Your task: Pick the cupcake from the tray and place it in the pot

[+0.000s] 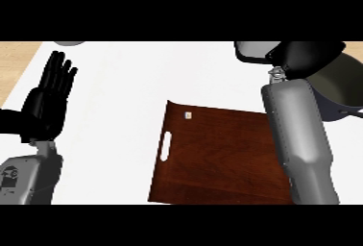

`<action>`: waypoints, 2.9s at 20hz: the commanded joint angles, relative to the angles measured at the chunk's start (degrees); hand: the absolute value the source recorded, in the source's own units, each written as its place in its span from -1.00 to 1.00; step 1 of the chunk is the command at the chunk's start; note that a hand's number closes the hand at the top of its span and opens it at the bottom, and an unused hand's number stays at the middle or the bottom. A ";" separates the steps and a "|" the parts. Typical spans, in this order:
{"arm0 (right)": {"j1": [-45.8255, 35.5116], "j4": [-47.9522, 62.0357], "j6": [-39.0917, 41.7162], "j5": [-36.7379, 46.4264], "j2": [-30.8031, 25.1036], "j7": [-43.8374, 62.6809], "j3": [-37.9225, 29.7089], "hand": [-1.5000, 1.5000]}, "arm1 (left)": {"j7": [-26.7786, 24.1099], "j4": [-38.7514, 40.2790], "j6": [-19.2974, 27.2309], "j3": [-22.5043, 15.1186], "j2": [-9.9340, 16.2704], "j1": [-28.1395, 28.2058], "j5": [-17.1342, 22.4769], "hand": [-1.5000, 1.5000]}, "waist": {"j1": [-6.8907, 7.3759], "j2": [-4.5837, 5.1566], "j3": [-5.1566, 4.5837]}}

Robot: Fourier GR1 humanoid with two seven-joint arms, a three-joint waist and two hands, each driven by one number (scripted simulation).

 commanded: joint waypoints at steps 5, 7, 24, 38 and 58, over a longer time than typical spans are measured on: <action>11.13 -9.22 0.50 -2.74 -2.63 0.37 -4.14 1.00 | -0.08 -0.94 1.03 -0.64 -1.20 1.99 -1.19 0.00 | -1.36 -0.28 0.11; 13.74 -13.98 1.16 -5.02 -4.97 -2.54 -5.58 1.00 | 1.97 -2.14 0.64 0.29 -0.39 1.24 -0.01 0.00 | -1.40 -0.33 0.11; 26.91 -5.31 -12.47 -22.41 -12.89 -13.92 -12.46 1.00 | 3.38 -4.90 -0.48 0.06 -0.53 2.10 -0.93 0.00 | -0.59 -0.08 0.12; 24.22 10.17 -19.39 -48.16 -16.14 -36.99 -19.48 -1.00 | -0.83 1.82 -1.98 2.15 -0.46 -0.57 0.16 0.00 | -0.45 0.12 0.15; 39.27 -20.47 -28.58 -80.67 -11.28 -51.60 -28.94 -1.00 | -0.22 0.32 0.44 0.43 -2.32 0.33 -2.91 0.00 | -1.62 -0.22 0.10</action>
